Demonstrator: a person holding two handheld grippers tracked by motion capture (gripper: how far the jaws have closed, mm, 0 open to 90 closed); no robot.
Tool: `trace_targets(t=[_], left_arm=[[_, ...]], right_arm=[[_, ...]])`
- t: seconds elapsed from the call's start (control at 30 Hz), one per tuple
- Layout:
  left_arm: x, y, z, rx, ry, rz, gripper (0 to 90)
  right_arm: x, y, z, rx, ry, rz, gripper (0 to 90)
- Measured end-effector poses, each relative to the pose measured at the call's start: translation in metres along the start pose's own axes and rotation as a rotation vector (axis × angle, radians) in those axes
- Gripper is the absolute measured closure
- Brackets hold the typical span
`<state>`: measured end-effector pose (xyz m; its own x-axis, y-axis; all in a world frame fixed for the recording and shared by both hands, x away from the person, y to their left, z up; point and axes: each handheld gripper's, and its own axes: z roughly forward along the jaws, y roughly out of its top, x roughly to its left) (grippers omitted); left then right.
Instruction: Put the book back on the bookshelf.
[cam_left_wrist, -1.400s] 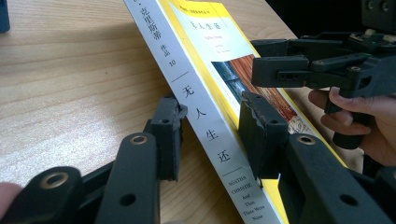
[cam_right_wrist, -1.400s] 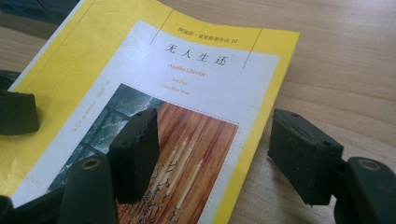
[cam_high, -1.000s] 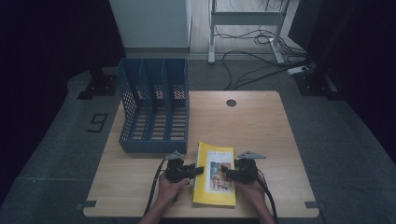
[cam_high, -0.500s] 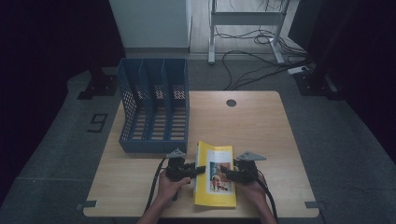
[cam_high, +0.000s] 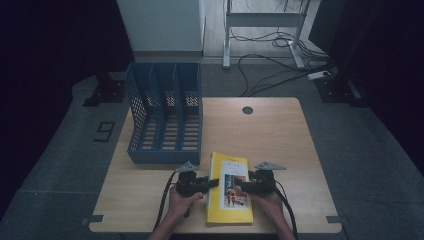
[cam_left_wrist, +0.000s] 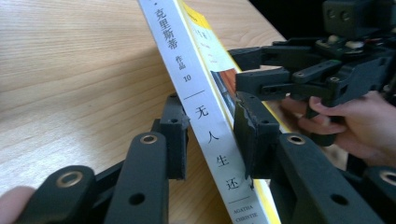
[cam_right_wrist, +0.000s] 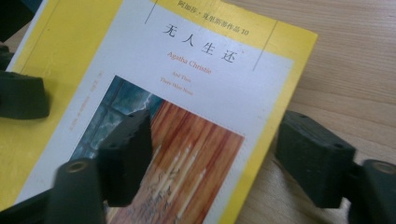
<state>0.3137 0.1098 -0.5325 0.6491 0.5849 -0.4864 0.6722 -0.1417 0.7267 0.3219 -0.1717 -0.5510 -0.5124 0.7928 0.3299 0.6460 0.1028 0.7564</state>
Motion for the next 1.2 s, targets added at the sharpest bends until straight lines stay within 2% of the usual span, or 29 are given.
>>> trace_targets(t=[0.17,0.43,0.6,0.7,0.73,0.77,0.8,0.87,0.9,0.97,1.07,1.2], left_arm=[[-0.005,0.000,-0.001,-0.017,-0.012,0.029,67.2],[-0.009,0.001,-0.004,-0.012,-0.029,0.052,66.6],[-0.012,0.004,-0.007,-0.009,-0.049,0.069,65.2],[-0.018,0.007,-0.010,-0.007,-0.051,0.098,64.7],[-0.020,0.007,-0.010,-0.005,-0.044,0.105,64.6],[-0.020,0.007,-0.010,-0.008,-0.045,0.108,64.7],[-0.021,0.007,-0.010,-0.008,-0.044,0.106,64.6],[-0.020,0.007,-0.009,-0.004,-0.036,0.104,65.0],[-0.019,0.006,-0.008,-0.004,-0.036,0.096,65.4],[-0.016,0.005,-0.007,0.001,-0.040,0.083,66.8],[-0.012,0.004,-0.005,0.004,-0.054,0.067,67.6],[-0.013,0.003,-0.005,-0.015,-0.064,0.065,68.6]], right_arm=[[-0.001,0.002,0.001,-0.006,0.010,0.010,18.6],[-0.004,0.003,-0.002,-0.013,0.057,0.049,20.3],[0.000,0.005,-0.008,-0.064,0.065,0.021,23.3],[0.002,0.007,-0.014,-0.092,0.078,0.005,26.0],[0.003,0.008,-0.016,-0.103,0.103,0.000,30.2],[0.004,0.008,-0.017,-0.115,0.142,-0.002,31.4],[0.008,0.010,-0.017,-0.119,0.156,-0.014,31.1],[0.016,0.012,-0.018,-0.111,0.104,-0.066,30.5],[0.018,0.013,-0.018,-0.101,0.089,-0.071,30.2],[0.019,0.013,-0.018,-0.090,0.060,-0.071,27.4],[0.017,0.013,-0.018,-0.075,-0.016,-0.069,20.8],[0.009,0.011,-0.016,-0.054,-0.066,-0.046,13.6]])
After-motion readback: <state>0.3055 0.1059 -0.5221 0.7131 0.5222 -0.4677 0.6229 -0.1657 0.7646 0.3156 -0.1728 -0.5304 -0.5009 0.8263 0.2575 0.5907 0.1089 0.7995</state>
